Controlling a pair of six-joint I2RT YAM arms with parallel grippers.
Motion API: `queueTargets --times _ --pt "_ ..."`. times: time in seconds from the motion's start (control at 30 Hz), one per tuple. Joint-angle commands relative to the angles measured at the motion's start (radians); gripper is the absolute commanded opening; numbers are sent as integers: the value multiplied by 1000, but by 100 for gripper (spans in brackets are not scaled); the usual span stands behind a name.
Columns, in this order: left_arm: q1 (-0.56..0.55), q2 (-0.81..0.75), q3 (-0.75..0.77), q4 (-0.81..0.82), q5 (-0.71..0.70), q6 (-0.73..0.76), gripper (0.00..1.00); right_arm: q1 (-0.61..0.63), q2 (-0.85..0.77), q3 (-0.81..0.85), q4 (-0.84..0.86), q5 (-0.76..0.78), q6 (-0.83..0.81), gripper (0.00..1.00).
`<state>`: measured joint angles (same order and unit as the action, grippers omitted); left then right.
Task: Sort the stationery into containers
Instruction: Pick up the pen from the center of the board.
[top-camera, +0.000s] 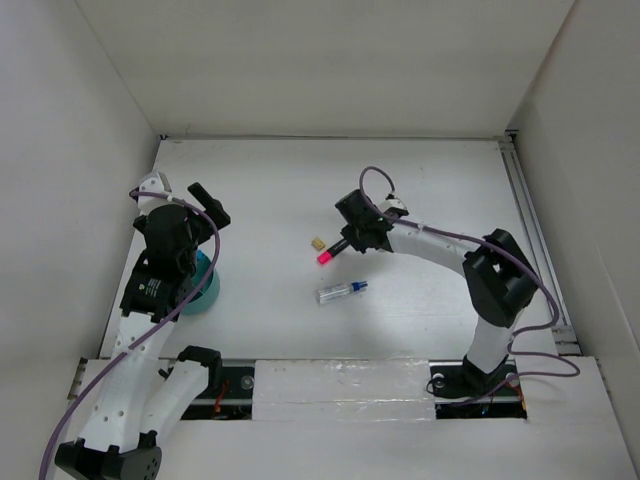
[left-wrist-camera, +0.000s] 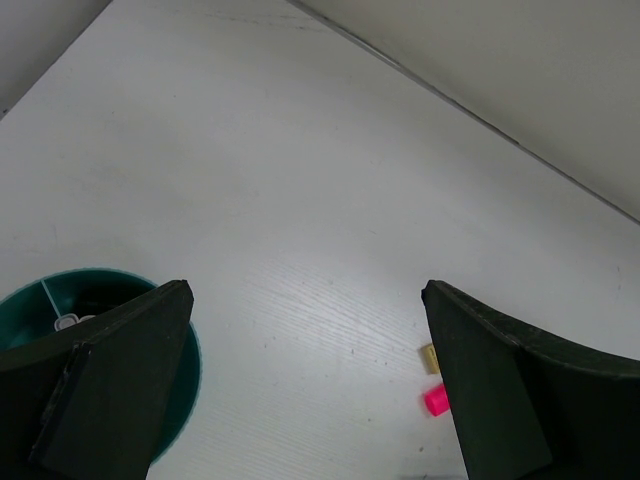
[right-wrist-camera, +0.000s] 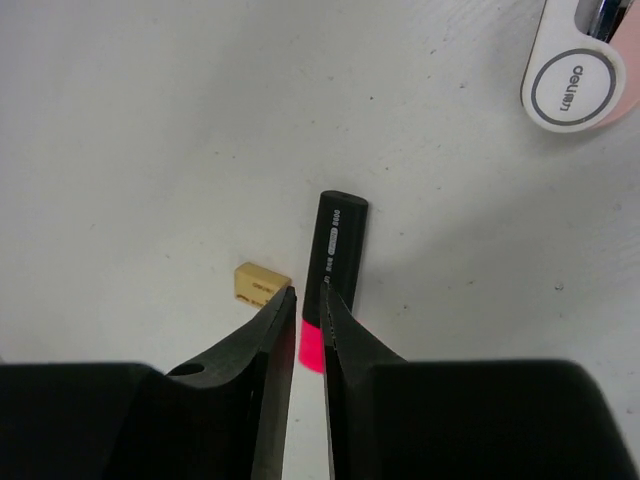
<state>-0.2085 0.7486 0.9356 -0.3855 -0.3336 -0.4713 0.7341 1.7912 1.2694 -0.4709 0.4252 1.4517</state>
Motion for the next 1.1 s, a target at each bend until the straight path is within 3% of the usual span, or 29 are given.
queueTargets --times 0.0,0.2,0.3,0.6,1.07 --pt "-5 -8 -4 34 -13 20 100 7 29 22 9 -5 -34 23" --pt "-5 -8 -4 34 -13 20 100 7 69 85 -5 -5 -44 42" --pt "-5 -8 -4 34 -13 20 100 7 95 100 -26 -14 -44 46" --pt "-5 -8 -4 25 -13 20 100 -12 206 217 -174 -54 -10 46" --pt "-5 -26 -4 25 -13 20 100 -41 261 265 -216 -108 -11 45"
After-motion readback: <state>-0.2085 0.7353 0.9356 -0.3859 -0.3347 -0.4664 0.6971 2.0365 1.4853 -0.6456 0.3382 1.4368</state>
